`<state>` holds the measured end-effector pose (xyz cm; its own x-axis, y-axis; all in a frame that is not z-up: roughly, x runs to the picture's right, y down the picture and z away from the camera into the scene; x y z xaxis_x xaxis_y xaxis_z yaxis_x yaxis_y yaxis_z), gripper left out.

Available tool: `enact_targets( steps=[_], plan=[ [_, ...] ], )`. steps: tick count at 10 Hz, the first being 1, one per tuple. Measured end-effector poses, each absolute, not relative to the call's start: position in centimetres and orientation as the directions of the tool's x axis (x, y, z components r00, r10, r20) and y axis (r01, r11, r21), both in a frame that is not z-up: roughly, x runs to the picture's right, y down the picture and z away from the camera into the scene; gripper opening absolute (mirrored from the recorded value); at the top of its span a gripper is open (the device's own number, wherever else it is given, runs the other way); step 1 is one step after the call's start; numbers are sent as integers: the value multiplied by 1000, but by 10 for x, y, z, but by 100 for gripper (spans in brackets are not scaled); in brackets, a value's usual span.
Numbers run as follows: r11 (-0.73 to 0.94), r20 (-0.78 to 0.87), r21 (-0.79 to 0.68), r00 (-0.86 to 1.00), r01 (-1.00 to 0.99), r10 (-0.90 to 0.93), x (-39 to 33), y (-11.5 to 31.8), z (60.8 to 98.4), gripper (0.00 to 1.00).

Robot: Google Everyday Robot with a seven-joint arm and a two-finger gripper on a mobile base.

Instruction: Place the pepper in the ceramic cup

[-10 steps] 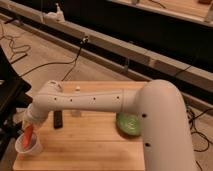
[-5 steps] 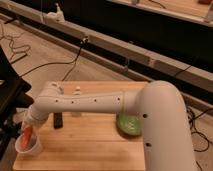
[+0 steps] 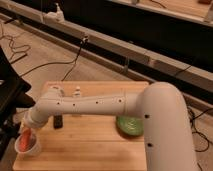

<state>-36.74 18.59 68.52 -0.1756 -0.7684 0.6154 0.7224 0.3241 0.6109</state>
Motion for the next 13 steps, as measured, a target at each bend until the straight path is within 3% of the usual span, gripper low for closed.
enact_targets(
  steps=[4,10,13],
  plan=[
    [321,609,610,-169,724,-775,-361,182,686,62],
    [330,548,551,-34,767,-836,-306,119,669,62],
    [386,566,492,50,780,-823,-279,107,669,62]
  ],
)
